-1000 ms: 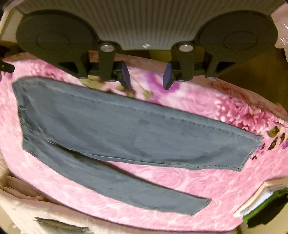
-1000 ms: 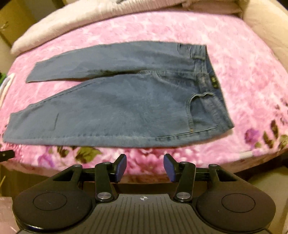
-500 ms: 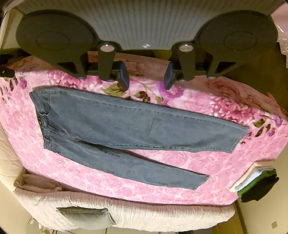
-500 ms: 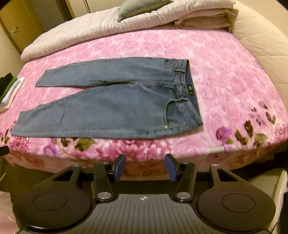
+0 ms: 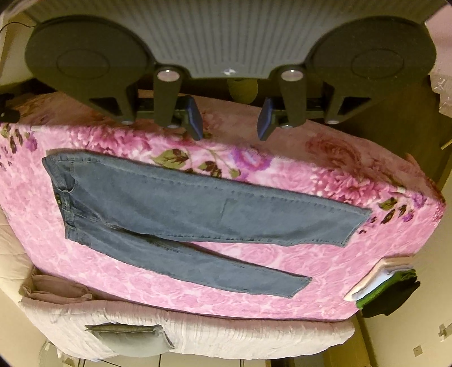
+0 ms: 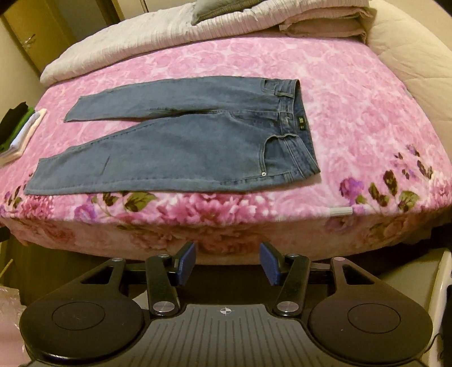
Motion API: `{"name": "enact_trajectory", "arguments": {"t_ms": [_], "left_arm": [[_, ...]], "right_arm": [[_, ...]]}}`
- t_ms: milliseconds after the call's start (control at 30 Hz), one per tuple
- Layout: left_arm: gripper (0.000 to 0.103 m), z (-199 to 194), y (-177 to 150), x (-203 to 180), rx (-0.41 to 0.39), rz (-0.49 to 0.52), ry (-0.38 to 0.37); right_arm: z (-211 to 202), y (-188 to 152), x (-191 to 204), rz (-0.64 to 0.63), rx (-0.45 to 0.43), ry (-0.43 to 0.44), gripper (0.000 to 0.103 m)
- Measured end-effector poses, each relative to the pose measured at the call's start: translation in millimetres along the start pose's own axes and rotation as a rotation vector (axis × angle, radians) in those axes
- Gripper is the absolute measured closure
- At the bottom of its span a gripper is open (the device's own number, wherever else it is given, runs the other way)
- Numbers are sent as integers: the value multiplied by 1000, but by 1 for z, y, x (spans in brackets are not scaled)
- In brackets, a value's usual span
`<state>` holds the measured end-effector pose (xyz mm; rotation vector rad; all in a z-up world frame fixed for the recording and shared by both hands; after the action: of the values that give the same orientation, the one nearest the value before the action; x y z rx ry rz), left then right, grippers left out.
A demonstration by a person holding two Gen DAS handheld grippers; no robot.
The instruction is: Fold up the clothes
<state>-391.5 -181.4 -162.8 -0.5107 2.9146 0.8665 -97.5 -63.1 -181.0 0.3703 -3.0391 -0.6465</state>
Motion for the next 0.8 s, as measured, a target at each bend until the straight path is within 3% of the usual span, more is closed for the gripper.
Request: {"name": "enact_trajectory", "arguments": {"t_ms": [233, 800], "left_arm": [[65, -4, -5, 6, -7, -9, 11], [65, -7, 13, 41, -24, -57, 50]], "right_arm": [[-13, 6, 10, -28, -54, -6, 48], [-11, 26, 46, -116, -72, 26, 47]]}}
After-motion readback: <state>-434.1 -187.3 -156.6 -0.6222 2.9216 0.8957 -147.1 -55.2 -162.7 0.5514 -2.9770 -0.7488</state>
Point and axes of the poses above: each gripper's, at about its wrist camera, not at the fingertips, and z roughly the way its jaws point, x to its left, y to its top, the point moved 3 cm from there along z, roughly the way its jaws point, and after that the axes turned 12 degrees about -y, right-handed, at the moved point
